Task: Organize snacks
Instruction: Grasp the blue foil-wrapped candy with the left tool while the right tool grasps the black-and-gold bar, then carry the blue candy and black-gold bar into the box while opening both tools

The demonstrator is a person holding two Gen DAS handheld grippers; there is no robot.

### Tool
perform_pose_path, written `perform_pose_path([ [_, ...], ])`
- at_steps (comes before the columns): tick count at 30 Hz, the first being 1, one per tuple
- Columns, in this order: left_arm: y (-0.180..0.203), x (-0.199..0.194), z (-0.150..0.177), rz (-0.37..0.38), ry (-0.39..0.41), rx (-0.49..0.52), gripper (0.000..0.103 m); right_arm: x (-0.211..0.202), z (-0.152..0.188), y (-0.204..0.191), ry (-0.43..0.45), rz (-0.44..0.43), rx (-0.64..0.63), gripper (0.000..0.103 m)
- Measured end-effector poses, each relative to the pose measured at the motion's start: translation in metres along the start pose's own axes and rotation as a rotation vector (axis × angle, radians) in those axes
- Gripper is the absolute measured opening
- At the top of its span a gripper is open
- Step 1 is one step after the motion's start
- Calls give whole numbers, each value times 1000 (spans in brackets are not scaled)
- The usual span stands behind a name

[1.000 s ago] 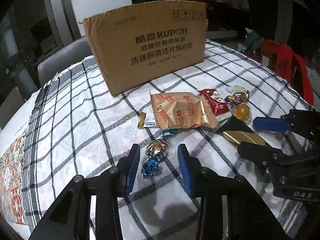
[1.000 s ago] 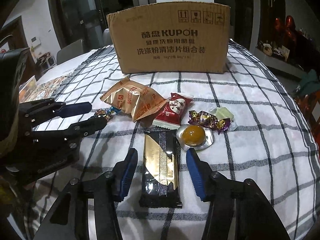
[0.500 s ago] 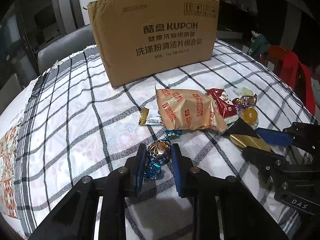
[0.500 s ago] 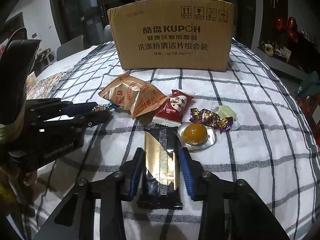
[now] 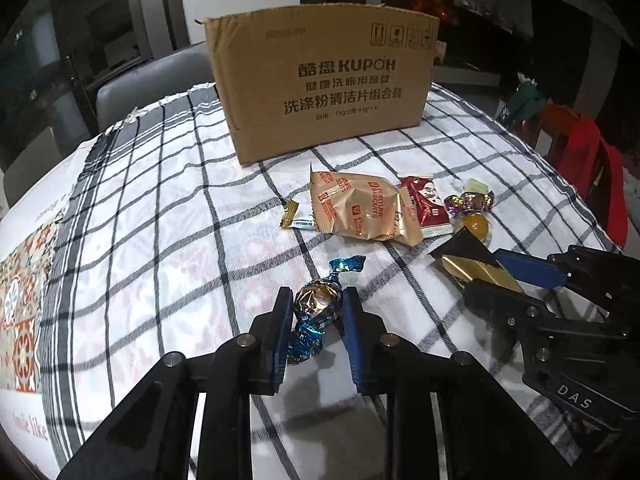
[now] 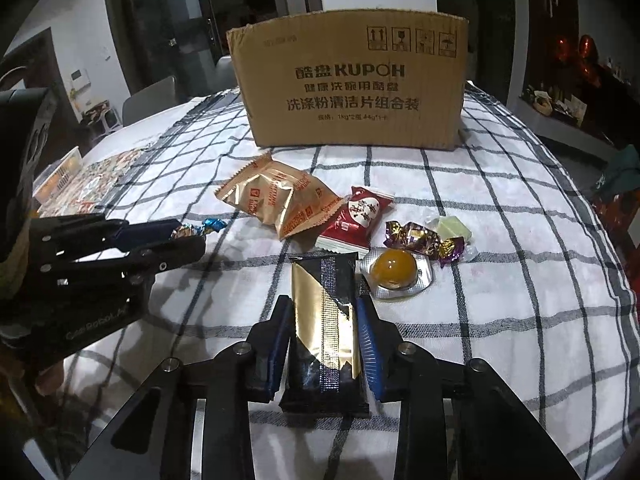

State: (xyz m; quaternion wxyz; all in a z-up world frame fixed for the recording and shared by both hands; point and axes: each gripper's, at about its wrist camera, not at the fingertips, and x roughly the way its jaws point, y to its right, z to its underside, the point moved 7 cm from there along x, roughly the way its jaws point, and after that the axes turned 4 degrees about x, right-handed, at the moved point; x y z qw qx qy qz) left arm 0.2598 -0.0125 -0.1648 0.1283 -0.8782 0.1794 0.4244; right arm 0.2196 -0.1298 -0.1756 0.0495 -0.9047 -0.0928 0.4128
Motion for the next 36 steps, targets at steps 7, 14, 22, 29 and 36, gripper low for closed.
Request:
perform_pose_path([
  [7, 4, -26, 2, -12, 27, -37, 25, -22, -9, -5, 50, -18, -4, 34],
  [14, 8, -59, -9, -36, 88, -74, 25, -52, -23, -3, 116, -37, 5, 34],
  [22, 17, -89, -31, -39, 158, -95, 25, -84, -42, 3, 191, -68, 13, 34],
  [29, 24, -109, -58, -45, 226, -88, 25, -107, -67, 10, 262, -83, 28, 34],
  [36, 23, -121, -87, -40, 280, -87, 25, -118, -95, 16, 308, -87, 34, 34],
])
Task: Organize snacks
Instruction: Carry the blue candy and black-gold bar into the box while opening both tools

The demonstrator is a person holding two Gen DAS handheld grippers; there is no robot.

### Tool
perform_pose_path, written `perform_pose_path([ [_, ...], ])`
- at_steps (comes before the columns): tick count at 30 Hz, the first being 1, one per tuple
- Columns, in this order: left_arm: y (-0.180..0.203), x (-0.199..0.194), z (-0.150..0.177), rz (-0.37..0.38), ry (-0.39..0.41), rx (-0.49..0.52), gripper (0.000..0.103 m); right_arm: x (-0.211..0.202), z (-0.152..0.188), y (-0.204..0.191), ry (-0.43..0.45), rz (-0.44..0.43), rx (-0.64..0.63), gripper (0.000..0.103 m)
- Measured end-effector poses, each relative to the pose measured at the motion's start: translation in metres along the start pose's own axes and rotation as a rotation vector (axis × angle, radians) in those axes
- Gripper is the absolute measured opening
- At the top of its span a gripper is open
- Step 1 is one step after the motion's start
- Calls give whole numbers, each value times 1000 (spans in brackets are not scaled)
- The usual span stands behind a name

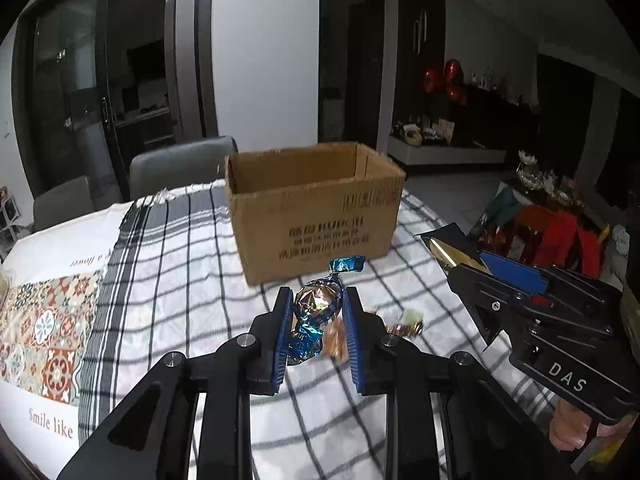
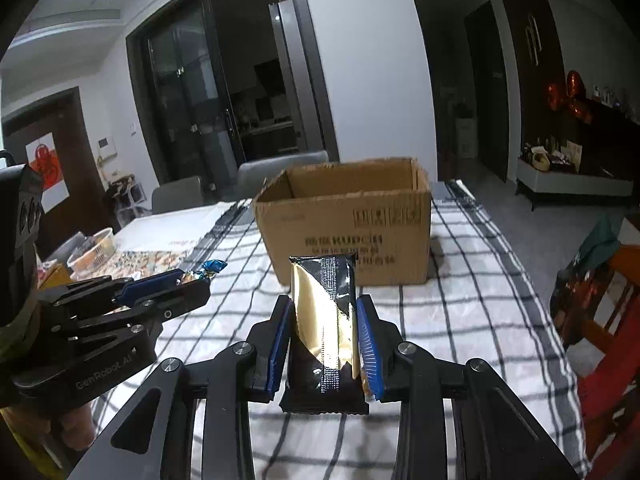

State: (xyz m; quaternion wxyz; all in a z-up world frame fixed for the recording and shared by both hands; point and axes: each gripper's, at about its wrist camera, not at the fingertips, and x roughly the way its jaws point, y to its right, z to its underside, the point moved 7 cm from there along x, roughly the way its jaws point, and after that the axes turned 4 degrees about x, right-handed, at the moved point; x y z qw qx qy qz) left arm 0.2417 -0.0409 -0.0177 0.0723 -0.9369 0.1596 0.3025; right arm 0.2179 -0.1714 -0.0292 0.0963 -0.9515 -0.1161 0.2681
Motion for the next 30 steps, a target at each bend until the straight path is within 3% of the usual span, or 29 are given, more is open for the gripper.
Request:
perform_pose_path([
  [14, -13, 14, -65, -8, 89, 24, 25, 19, -66, 12, 71, 20, 8, 34],
  [30, -38, 70, -115, 6, 71, -1, 25, 84, -119, 27, 24, 11, 10, 34],
])
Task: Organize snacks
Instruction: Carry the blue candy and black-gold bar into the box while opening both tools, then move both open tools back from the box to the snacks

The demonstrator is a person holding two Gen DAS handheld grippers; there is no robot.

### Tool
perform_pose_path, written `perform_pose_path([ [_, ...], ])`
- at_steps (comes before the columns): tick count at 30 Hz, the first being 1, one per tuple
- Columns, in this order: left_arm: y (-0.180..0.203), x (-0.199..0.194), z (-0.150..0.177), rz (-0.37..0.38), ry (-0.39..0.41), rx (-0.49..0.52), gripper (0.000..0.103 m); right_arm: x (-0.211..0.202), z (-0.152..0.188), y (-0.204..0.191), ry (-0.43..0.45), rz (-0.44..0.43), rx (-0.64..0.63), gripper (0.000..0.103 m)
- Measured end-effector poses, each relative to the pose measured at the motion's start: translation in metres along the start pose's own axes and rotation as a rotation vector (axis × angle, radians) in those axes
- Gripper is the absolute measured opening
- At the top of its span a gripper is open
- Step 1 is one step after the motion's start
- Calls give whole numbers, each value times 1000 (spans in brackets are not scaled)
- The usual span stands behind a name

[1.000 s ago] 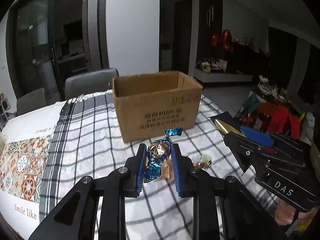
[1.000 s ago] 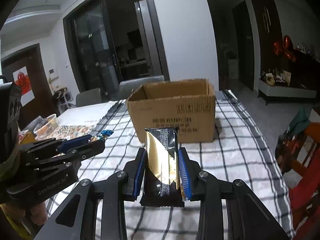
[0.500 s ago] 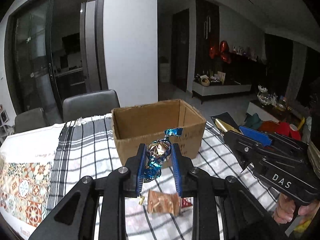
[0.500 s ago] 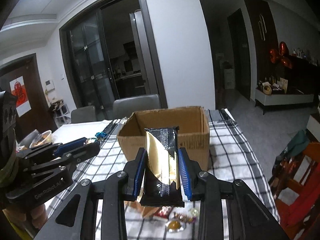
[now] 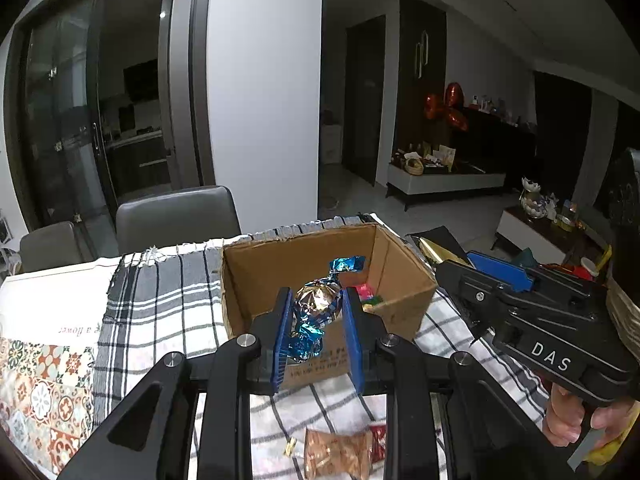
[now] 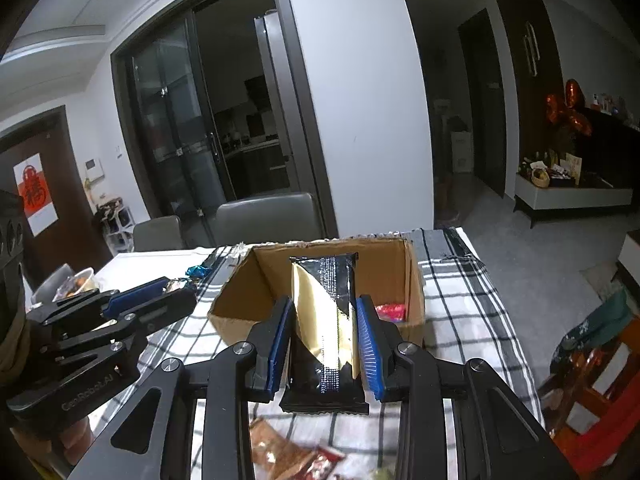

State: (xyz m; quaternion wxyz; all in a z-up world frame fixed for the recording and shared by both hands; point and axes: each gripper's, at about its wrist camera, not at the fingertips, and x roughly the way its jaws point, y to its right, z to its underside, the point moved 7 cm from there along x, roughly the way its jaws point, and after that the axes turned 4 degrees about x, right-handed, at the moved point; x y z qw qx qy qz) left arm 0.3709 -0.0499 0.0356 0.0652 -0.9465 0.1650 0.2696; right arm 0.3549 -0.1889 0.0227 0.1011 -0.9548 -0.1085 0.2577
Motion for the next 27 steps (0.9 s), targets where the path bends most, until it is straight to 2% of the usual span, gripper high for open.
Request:
perform_pose_path([
  [7, -13, 38, -16, 22, -45, -32, 25, 46, -17, 6, -68, -16, 6, 34],
  [15, -28, 80, -24, 20, -80, -68, 26, 93, -20, 20, -136, 11, 19, 34],
  [16, -28, 84, -24, 23, -88, -73, 30, 97, -19, 22, -148, 13, 21, 35],
  [18, -31, 88, -23, 19, -93, -84, 54, 104, -18, 28, -169, 25, 34, 46],
  [19, -32, 88, -22, 10, -86, -82, 58, 105, -18, 30, -170, 29, 41, 62],
  [20, -33, 86, -21, -11, -82, -73, 59, 103, -19, 33, -162, 43, 46, 65],
  [22, -34, 82, -17, -28, -77, -67, 60, 98, -18, 36, -147, 57, 44, 65],
  [24, -34, 74, -12, -30, -72, -66, 66, 90, -14, 37, -142, 64, 36, 65],
  [27, -29, 58, -7, -62, -47, -32, 67, 75, -11, 35, -119, 69, 13, 65],
])
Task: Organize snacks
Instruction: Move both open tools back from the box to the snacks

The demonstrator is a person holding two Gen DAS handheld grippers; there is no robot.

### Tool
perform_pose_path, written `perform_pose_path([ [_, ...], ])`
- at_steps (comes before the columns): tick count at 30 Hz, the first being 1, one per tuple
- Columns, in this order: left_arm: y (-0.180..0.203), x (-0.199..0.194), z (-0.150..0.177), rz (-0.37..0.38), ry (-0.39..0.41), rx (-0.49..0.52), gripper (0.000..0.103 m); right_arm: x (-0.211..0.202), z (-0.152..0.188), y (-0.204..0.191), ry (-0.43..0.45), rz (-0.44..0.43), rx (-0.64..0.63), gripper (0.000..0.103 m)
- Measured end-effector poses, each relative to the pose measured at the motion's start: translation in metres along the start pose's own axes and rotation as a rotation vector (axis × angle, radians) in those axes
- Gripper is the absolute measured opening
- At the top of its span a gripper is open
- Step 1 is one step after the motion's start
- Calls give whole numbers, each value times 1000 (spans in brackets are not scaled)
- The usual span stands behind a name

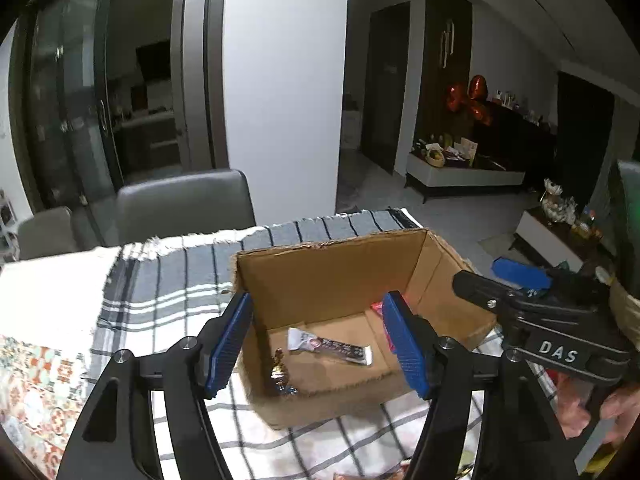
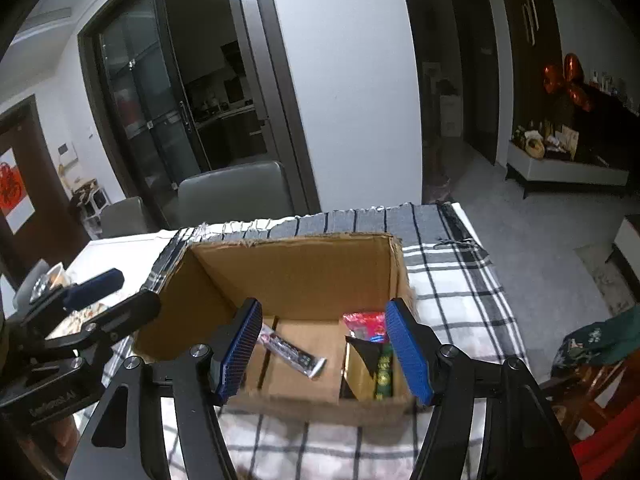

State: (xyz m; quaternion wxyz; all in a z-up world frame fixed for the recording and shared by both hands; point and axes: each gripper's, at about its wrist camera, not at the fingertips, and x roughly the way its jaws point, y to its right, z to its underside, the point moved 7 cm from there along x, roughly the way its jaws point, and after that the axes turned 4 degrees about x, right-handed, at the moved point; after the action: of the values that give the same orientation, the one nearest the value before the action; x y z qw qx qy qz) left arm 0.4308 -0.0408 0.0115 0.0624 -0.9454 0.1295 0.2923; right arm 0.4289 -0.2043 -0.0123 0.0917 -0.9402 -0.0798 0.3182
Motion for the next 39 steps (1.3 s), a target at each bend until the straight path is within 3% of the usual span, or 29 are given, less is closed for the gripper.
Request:
perform_pose_path([
  [11, 14, -61, 23, -15, 62, 41, 73, -56, 32, -15, 71, 30, -77, 65],
  [22, 29, -106, 51, -44, 100, 85, 73, -90, 65, -22, 75, -18, -59, 65],
  [39, 27, -93, 125, 0, -11, 49, 73, -79, 134, -32, -20, -33, -87, 65],
])
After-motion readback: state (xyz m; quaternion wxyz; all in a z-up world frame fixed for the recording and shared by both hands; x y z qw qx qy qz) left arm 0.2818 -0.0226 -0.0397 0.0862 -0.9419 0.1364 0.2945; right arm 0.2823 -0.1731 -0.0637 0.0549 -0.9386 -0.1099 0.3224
